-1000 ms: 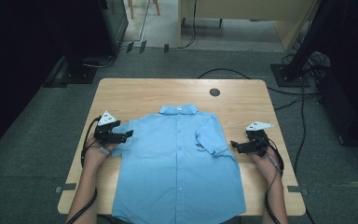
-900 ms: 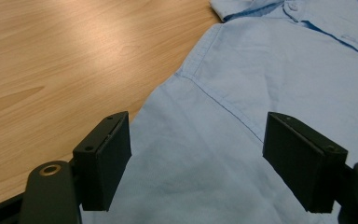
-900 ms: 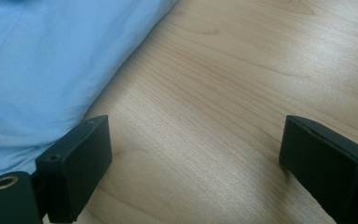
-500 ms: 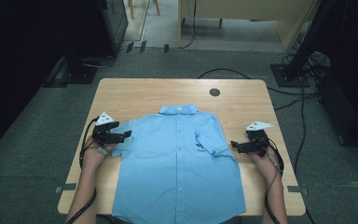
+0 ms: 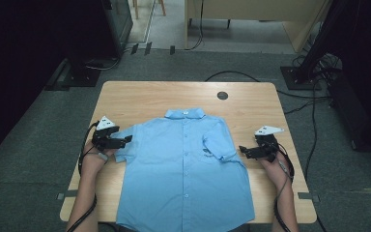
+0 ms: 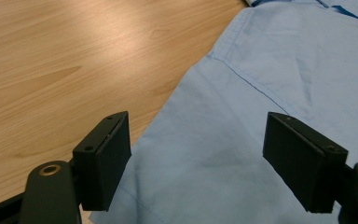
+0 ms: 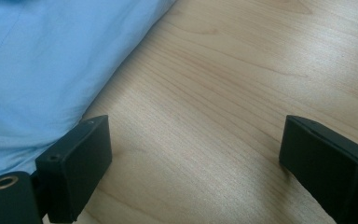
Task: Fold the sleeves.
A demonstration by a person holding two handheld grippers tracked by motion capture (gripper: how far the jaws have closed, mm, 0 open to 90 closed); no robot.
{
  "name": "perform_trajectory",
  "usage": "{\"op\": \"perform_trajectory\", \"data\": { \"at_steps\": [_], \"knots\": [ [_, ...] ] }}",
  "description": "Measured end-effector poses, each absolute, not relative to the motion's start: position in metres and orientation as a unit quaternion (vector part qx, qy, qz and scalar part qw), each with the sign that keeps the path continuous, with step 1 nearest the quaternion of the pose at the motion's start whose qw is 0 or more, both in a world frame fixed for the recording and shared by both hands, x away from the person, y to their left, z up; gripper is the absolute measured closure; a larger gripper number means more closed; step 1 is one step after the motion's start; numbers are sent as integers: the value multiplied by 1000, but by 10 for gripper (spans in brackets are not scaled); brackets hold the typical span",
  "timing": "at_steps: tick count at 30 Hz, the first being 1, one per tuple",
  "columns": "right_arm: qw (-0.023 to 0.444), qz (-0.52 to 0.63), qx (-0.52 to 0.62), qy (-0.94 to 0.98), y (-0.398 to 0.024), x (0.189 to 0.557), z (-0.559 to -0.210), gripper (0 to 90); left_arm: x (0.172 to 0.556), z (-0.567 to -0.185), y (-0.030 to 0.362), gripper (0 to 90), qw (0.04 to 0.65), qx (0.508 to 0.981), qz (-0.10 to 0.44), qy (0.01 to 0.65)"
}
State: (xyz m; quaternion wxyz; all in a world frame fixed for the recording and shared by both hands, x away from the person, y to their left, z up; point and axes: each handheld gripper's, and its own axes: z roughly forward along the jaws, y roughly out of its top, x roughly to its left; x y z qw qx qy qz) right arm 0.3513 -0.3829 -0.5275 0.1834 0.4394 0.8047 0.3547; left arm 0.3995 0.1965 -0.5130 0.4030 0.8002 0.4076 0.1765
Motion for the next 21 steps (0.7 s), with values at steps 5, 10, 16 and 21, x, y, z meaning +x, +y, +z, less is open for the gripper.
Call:
{"op": "perform_trajectory", "data": {
  "at_steps": [5, 10, 16, 21],
  "knots": [
    [184, 354, 441, 804, -383, 351, -527, 87, 402, -517, 199, 233, 401, 799, 171, 415],
    [184, 354, 441, 804, -383, 351, -527, 87, 401, -517, 203, 234, 403, 799, 172, 412],
    [184, 354, 441, 804, -383, 351, -527, 87, 401, -518, 211, 250, 403, 797, 170, 415],
    [184, 354, 441, 804, -383, 351, -527, 87, 401, -519, 218, 252, 399, 797, 172, 419]
  ]
}}
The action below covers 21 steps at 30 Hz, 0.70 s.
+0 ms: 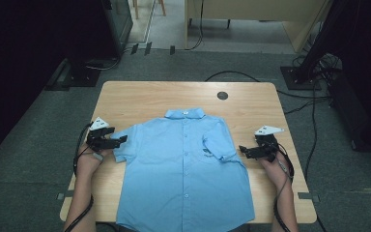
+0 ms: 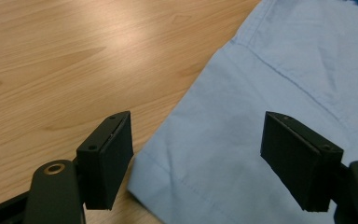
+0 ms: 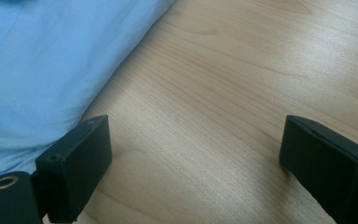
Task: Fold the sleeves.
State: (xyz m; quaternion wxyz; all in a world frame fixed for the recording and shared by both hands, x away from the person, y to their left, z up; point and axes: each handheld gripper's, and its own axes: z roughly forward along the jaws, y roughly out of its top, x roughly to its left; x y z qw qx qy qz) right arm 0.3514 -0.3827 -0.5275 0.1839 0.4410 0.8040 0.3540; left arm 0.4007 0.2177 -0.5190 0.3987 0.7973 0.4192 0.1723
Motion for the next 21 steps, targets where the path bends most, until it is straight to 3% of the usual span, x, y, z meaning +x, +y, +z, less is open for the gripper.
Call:
{"op": "perform_trajectory", "data": {
  "at_steps": [15, 21],
  "knots": [
    [184, 354, 441, 804, -383, 351, -527, 87, 399, -522, 230, 301, 390, 800, 163, 426],
    [184, 354, 441, 804, -383, 351, -527, 87, 394, -523, 229, 411, 375, 802, 194, 423]
  ]
}}
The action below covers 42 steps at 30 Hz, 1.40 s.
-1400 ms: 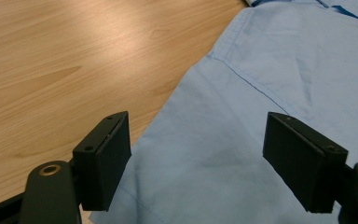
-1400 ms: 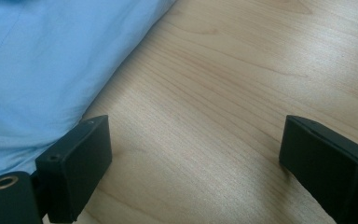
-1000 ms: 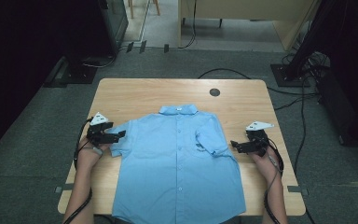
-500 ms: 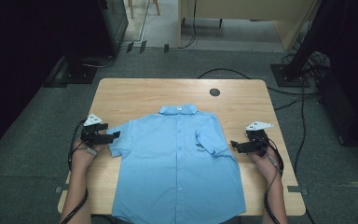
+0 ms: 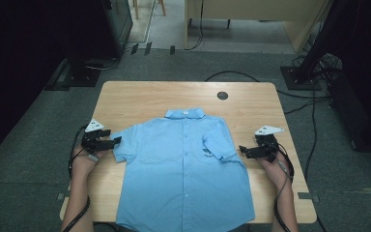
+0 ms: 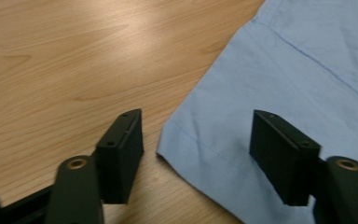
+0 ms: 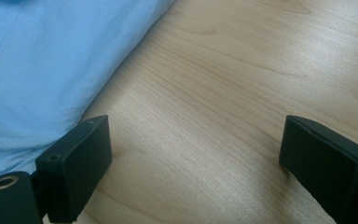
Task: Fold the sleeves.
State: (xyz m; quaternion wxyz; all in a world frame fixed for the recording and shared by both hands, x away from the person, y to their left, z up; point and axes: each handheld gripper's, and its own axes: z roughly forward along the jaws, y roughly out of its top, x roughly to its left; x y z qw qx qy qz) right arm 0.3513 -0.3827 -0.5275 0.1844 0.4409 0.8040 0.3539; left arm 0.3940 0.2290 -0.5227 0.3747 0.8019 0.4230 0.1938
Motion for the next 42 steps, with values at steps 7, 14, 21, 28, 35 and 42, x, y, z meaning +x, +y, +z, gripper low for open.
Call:
{"op": "perform_trajectory", "data": {
  "at_steps": [7, 14, 21, 28, 35, 42],
  "knots": [
    [184, 354, 441, 804, -383, 351, -527, 87, 390, -522, 229, 742, 384, 794, 191, 430],
    [185, 354, 443, 803, -382, 351, -527, 88, 391, -522, 225, 885, 390, 792, 179, 434],
    [185, 354, 442, 803, -382, 351, -527, 87, 390, -510, 226, 886, 417, 782, 158, 435],
    [185, 354, 443, 803, -382, 351, -527, 88, 386, -502, 221, 886, 419, 786, 160, 424],
    [185, 353, 443, 803, -382, 351, -527, 88, 382, -489, 216, 885, 433, 784, 165, 413],
    [185, 354, 443, 803, -382, 351, -527, 88, 379, -480, 212, 886, 467, 775, 140, 402]
  ]
}}
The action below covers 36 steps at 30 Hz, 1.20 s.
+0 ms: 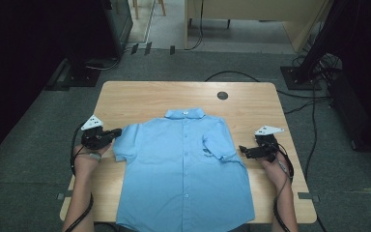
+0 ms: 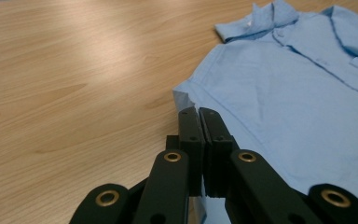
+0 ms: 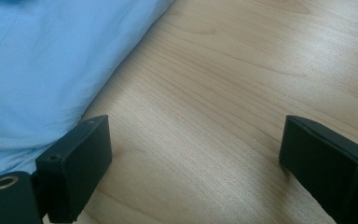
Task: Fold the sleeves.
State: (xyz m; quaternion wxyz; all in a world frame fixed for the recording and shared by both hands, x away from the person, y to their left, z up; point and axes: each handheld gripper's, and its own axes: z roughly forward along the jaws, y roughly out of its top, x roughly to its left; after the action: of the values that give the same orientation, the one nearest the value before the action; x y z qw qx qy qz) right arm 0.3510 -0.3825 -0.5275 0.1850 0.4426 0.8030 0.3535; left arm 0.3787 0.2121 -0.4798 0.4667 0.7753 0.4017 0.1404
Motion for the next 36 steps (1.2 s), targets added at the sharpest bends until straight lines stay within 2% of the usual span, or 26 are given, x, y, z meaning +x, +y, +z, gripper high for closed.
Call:
{"op": "perform_trajectory", "data": {
  "at_steps": [7, 12, 19, 36],
  "knots": [
    [185, 353, 443, 803, -383, 351, -527, 88, 376, -473, 206, 886, 487, 769, 129, 393],
    [185, 353, 443, 803, -383, 351, -527, 88, 371, -466, 191, 886, 466, 786, 153, 376],
    [185, 354, 443, 803, -383, 351, -527, 88, 367, -458, 179, 886, 471, 790, 157, 359],
    [185, 353, 443, 803, -383, 351, -527, 88, 365, -451, 150, 885, 476, 806, 142, 322]
  ]
}}
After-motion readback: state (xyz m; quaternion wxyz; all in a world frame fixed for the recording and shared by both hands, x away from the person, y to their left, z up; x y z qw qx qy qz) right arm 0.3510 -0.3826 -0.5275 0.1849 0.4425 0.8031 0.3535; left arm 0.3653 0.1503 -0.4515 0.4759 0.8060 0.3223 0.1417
